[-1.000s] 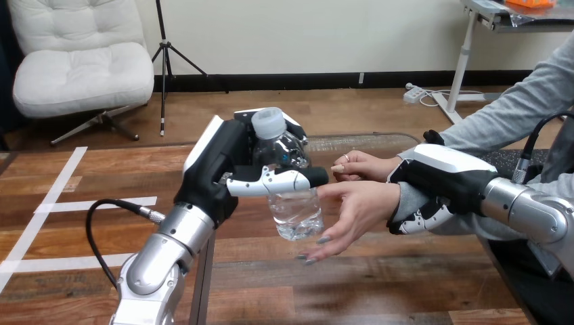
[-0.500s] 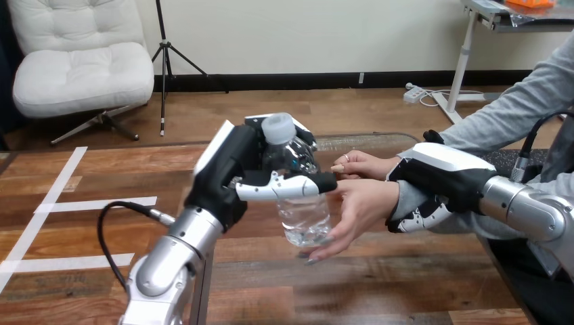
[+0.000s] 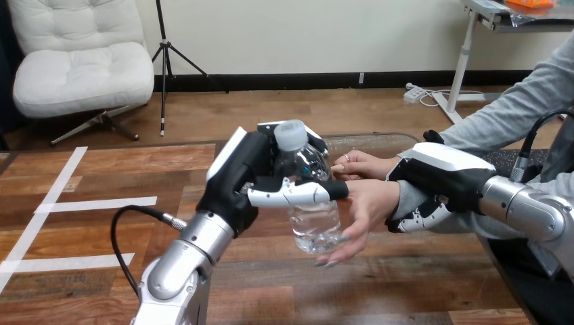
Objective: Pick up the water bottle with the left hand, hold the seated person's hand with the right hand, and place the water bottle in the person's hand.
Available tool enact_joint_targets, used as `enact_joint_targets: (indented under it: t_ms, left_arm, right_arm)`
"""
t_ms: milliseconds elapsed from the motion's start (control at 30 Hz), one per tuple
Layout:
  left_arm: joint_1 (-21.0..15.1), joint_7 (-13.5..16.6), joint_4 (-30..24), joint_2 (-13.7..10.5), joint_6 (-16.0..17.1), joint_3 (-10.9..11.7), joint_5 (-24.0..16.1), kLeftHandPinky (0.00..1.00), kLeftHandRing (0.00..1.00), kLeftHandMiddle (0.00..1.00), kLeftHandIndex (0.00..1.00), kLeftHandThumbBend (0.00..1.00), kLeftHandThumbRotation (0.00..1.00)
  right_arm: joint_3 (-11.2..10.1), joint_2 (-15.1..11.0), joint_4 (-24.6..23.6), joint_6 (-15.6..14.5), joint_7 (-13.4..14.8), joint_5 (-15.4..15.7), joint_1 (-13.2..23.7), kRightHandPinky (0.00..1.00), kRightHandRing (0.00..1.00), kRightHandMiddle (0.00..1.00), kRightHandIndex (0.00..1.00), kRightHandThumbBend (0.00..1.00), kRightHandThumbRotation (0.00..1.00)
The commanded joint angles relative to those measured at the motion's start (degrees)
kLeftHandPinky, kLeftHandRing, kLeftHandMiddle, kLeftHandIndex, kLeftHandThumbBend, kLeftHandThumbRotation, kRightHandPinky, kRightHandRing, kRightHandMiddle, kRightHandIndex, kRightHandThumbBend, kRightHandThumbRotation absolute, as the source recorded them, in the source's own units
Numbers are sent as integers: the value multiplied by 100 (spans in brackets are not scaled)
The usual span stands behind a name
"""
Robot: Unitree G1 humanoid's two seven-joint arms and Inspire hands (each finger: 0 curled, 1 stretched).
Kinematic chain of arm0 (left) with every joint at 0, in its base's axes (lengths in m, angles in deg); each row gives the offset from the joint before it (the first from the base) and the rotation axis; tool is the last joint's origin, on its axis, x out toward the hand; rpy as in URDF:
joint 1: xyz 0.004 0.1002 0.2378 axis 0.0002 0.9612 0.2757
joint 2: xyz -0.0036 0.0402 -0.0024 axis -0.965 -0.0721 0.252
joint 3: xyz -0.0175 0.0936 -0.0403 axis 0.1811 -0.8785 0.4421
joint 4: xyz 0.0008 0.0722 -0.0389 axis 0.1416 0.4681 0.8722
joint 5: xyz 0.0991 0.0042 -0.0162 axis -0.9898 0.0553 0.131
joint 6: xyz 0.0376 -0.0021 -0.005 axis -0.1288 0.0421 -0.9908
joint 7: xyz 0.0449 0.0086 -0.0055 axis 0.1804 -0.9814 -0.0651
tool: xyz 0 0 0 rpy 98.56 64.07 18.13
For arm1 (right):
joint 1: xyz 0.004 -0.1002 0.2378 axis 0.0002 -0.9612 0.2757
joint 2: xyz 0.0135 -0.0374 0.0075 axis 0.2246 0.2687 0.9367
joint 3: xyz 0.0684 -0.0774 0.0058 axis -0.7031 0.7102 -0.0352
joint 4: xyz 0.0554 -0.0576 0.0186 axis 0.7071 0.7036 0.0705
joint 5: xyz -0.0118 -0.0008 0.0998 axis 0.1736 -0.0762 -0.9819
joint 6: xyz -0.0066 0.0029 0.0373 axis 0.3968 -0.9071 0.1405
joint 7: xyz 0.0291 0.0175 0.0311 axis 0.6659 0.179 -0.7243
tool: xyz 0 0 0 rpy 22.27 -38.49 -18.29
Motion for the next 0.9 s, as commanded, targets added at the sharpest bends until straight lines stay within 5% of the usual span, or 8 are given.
enact_joint_targets:
  t_ms: [0,600,867]
  left_arm:
    - [-488,5,40,82,258,-43,18,29,34,38,38,85,0]
    - [-456,8,114,158,120,-193,51,30,35,38,38,83,0]
    - [-476,52,291,192,391,-235,-55,29,34,38,38,83,0]
  right_arm:
    - [-309,47,-390,114,148,-273,469,22,26,32,36,48,0]
    - [-340,49,-415,36,53,-336,454,23,27,33,37,47,0]
    - [-335,44,-443,18,52,-315,441,23,27,33,37,47,0]
